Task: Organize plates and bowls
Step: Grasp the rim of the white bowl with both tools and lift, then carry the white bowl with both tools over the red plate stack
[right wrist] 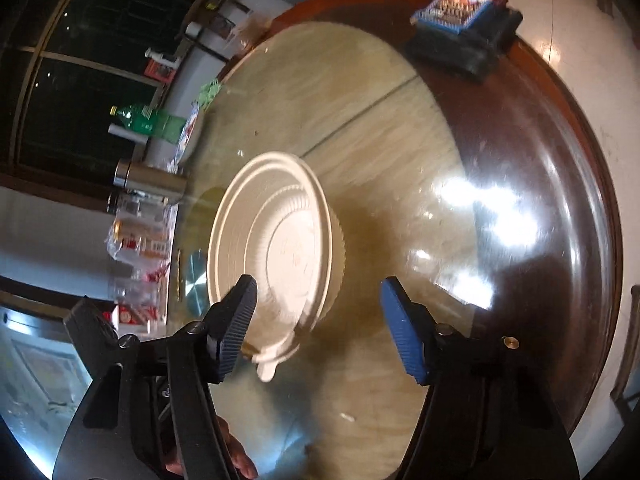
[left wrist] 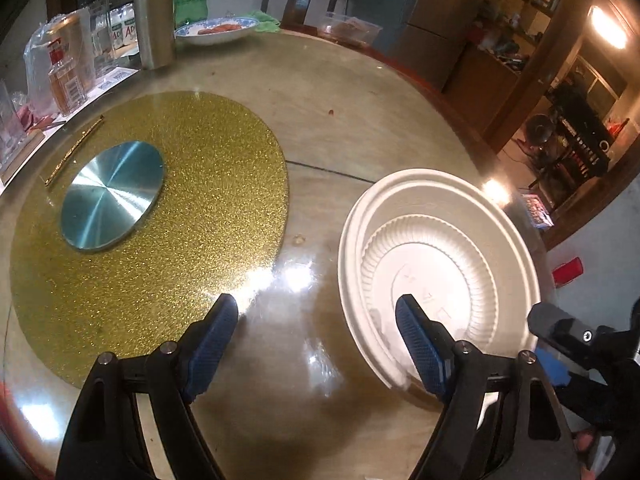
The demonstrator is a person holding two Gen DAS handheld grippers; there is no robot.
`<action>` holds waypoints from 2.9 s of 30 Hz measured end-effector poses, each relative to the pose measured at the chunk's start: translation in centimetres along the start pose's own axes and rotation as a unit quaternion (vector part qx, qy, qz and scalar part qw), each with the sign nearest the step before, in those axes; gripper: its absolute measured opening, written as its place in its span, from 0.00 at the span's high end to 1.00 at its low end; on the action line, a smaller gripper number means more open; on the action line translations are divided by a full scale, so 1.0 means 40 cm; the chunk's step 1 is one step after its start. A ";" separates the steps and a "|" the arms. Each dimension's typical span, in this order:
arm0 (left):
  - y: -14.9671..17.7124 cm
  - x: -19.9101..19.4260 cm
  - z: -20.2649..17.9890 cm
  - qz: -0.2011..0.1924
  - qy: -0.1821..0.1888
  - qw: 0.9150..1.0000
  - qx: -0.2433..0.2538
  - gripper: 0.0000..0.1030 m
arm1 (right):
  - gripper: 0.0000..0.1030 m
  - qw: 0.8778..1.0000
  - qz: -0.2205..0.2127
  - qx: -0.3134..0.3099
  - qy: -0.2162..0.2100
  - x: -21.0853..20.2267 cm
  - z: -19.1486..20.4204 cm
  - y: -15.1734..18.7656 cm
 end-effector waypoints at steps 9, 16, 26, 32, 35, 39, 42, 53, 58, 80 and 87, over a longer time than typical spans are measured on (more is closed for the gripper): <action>0.018 -0.030 -0.019 -0.017 -0.018 0.999 0.045 0.84 | 0.92 0.998 -0.015 -0.051 0.025 0.009 0.044 0.015; 0.050 -0.074 0.024 -0.025 -0.036 0.998 0.048 0.84 | 0.92 0.998 0.000 -0.061 0.006 0.014 0.061 0.053; 0.078 -0.122 0.072 -0.034 -0.044 0.998 0.039 0.84 | 0.92 0.996 0.011 -0.086 -0.008 0.012 0.105 0.116; 0.096 -0.163 0.122 -0.045 -0.051 0.997 0.027 0.84 | 0.92 0.994 0.017 -0.107 -0.016 0.013 0.144 0.156; 0.104 -0.187 0.152 -0.052 -0.056 0.997 0.019 0.84 | 0.92 0.993 0.022 -0.118 -0.022 0.018 0.169 0.179; 0.119 -0.217 0.194 -0.060 -0.063 0.996 0.005 0.84 | 0.92 0.990 0.029 -0.136 -0.029 0.026 0.205 0.214; 0.135 -0.237 0.234 -0.066 -0.067 0.996 -0.008 0.83 | 0.92 0.987 0.037 -0.150 -0.035 0.037 0.238 0.238; 0.194 -0.331 0.366 -0.095 -0.076 0.991 -0.063 0.83 | 0.92 0.973 0.062 -0.213 -0.059 0.059 0.354 0.351; 0.222 -0.370 0.407 -0.107 -0.074 0.988 -0.080 0.83 | 0.92 0.968 0.071 -0.231 -0.068 0.060 0.389 0.389; 0.334 -0.518 0.590 -0.153 -0.087 0.972 -0.157 0.84 | 0.92 0.939 0.107 -0.308 -0.109 0.089 0.542 0.555; 0.365 -0.563 0.639 -0.166 -0.097 0.965 -0.179 0.84 | 0.92 0.928 0.119 -0.331 -0.123 0.103 0.595 0.607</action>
Point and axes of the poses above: each gripper's, at about its wrist camera, not at the fingertips, and x roughly the way its jaws point, z to its left, y to its underside, the point moved 1 cm from there along x, roughly the way its jaws point, and after that the axes turned 1 degree about -y, right-handed, at the moved point
